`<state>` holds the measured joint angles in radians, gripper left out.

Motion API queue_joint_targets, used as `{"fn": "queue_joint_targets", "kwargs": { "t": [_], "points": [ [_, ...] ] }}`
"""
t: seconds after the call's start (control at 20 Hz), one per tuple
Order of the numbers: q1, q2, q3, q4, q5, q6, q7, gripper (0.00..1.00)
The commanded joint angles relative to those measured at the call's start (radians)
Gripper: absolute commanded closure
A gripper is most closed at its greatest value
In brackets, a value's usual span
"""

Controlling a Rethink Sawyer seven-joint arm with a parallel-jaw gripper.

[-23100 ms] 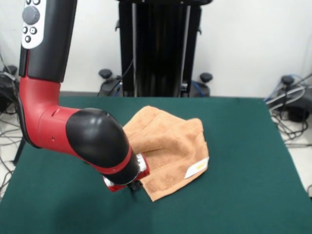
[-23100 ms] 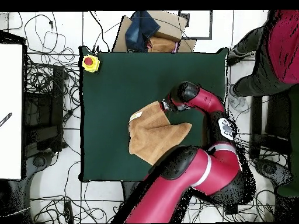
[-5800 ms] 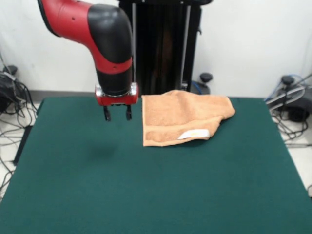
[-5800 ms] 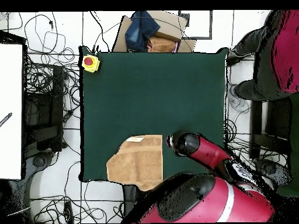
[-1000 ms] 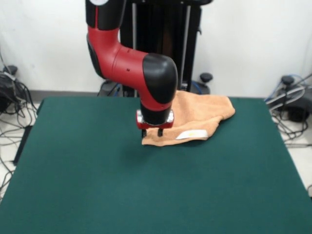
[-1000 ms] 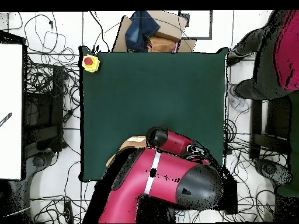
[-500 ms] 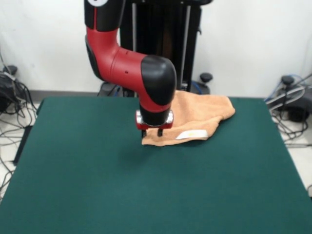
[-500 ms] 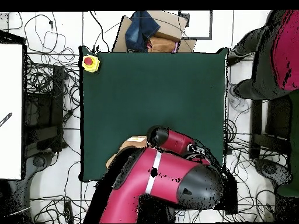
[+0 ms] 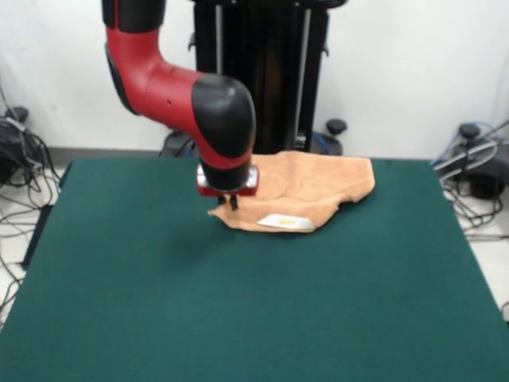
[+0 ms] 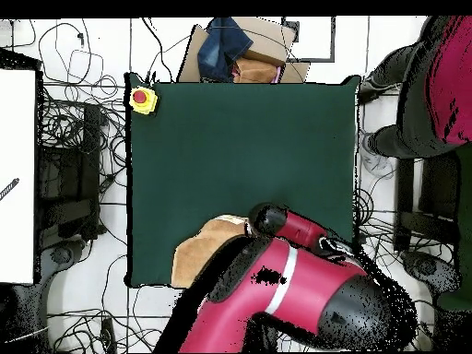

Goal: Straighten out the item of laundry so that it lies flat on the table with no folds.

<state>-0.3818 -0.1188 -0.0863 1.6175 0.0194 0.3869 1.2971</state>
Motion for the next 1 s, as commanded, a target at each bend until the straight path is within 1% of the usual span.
{"fn": "queue_joint_targets", "kwargs": {
  "t": [0.05,0.15,0.25,0.35,0.45,0.65,0.8,0.9,1.0],
  "points": [
    [-0.005,-0.168,0.025,0.163,-0.057,0.066,0.117,1.00],
    [-0.003,-0.171,0.029,0.168,-0.059,0.059,0.127,1.00],
    [0.010,-0.140,0.015,0.121,-0.070,0.018,0.136,1.00],
    [0.008,-0.068,0.013,0.045,-0.076,-0.073,0.146,1.00],
    [0.018,-0.001,0.006,-0.008,-0.074,-0.168,0.176,1.00],
    [0.039,0.086,-0.008,-0.082,-0.068,-0.281,0.198,1.00],
    [0.035,0.140,-0.022,-0.117,-0.074,-0.359,0.189,1.00],
    [0.015,0.156,-0.013,-0.123,-0.081,-0.396,0.172,1.00],
    [0.015,0.161,-0.015,-0.124,-0.075,-0.428,0.177,1.00]
  ]
}}
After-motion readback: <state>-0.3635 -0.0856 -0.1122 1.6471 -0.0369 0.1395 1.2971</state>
